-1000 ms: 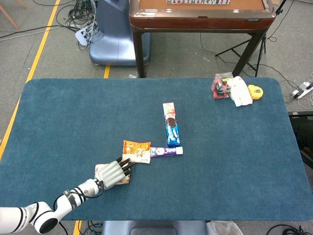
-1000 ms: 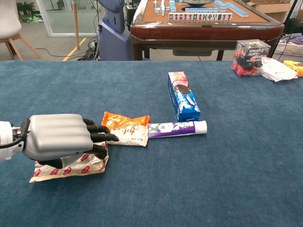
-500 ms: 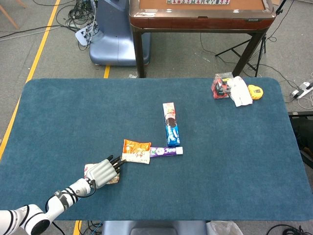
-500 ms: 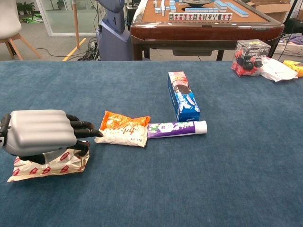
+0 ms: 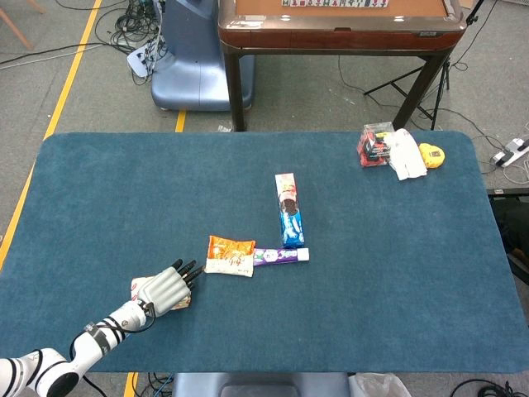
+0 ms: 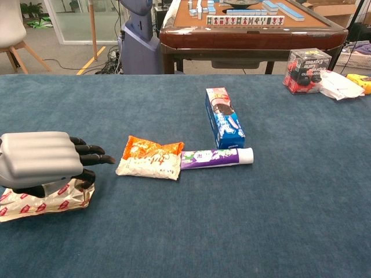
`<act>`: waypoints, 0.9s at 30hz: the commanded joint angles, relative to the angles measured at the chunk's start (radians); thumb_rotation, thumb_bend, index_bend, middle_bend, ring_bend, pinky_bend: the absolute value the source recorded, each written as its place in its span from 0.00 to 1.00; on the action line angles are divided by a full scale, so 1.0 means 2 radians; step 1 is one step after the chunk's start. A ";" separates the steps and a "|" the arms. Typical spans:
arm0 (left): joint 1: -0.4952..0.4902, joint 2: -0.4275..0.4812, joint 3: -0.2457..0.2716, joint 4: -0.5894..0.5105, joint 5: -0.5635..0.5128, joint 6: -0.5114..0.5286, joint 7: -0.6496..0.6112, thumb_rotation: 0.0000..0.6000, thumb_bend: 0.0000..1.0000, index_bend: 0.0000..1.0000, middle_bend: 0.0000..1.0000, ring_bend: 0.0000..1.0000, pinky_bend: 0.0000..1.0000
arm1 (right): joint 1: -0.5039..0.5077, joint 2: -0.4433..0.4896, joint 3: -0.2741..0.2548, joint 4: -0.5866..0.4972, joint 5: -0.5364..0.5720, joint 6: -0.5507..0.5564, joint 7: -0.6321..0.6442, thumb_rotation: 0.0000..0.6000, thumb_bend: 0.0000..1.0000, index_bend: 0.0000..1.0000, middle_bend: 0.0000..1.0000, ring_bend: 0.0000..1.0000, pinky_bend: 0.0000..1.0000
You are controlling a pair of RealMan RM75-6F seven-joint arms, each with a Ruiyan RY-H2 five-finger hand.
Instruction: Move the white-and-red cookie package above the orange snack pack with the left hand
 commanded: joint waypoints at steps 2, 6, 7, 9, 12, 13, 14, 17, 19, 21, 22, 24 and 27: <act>0.002 0.003 0.000 0.000 -0.007 0.002 0.006 1.00 0.83 0.38 0.00 0.00 0.16 | 0.000 0.000 0.000 0.000 -0.001 0.000 -0.001 1.00 0.28 0.32 0.30 0.17 0.32; 0.004 0.003 0.000 0.002 -0.017 0.003 0.015 1.00 0.82 0.42 0.00 0.00 0.16 | 0.001 0.000 -0.001 -0.002 -0.002 0.000 -0.003 1.00 0.28 0.32 0.30 0.17 0.32; 0.005 0.004 0.000 0.002 -0.019 0.004 0.017 1.00 0.82 0.42 0.00 0.00 0.16 | 0.001 0.000 -0.001 -0.002 -0.002 0.000 -0.003 1.00 0.28 0.32 0.30 0.17 0.32; 0.006 0.004 0.000 0.003 -0.026 0.004 0.023 1.00 0.82 0.42 0.00 0.00 0.16 | 0.001 0.001 -0.001 -0.003 -0.002 0.001 -0.004 1.00 0.28 0.32 0.30 0.17 0.32; 0.007 0.004 0.000 0.006 -0.037 0.005 0.031 1.00 0.82 0.43 0.00 0.00 0.16 | 0.000 0.001 0.000 -0.004 0.000 0.002 -0.004 1.00 0.28 0.32 0.30 0.17 0.32; 0.007 0.004 0.000 0.007 -0.040 0.005 0.032 1.00 0.82 0.43 0.00 0.00 0.16 | 0.000 0.001 0.000 -0.004 0.000 0.002 -0.004 1.00 0.28 0.32 0.30 0.17 0.32; 0.007 0.003 0.000 0.009 -0.043 0.005 0.034 1.00 0.83 0.43 0.00 0.00 0.16 | 0.000 0.001 0.000 -0.004 0.000 0.002 -0.004 1.00 0.28 0.32 0.30 0.17 0.32; 0.008 0.003 0.001 0.011 -0.055 0.007 0.043 1.00 0.83 0.43 0.00 0.00 0.16 | 0.000 0.002 0.000 -0.005 -0.001 0.002 -0.004 1.00 0.28 0.32 0.30 0.17 0.32; 0.009 0.005 0.000 0.006 -0.062 0.009 0.044 1.00 0.83 0.43 0.00 0.00 0.16 | 0.000 0.002 0.000 -0.005 -0.001 0.003 -0.004 1.00 0.28 0.32 0.30 0.17 0.32; 0.009 0.007 -0.002 -0.003 -0.064 0.010 0.038 1.00 0.83 0.43 0.00 0.00 0.16 | -0.001 0.002 0.000 -0.006 -0.002 0.004 -0.004 1.00 0.28 0.32 0.30 0.17 0.32; 0.010 0.008 -0.003 -0.008 -0.064 0.011 0.032 1.00 0.83 0.43 0.00 0.00 0.17 | -0.001 0.002 -0.001 -0.006 -0.002 0.004 -0.004 1.00 0.28 0.32 0.30 0.17 0.32; 0.010 0.012 -0.008 -0.021 -0.065 0.012 0.016 1.00 0.83 0.41 0.00 0.00 0.17 | -0.001 0.003 -0.001 -0.007 -0.002 0.005 -0.005 1.00 0.28 0.32 0.30 0.17 0.32; 0.012 0.018 -0.019 -0.043 -0.073 0.008 -0.025 1.00 0.82 0.35 0.00 0.00 0.18 | -0.001 0.004 -0.001 -0.010 -0.004 0.007 -0.006 1.00 0.28 0.32 0.30 0.17 0.32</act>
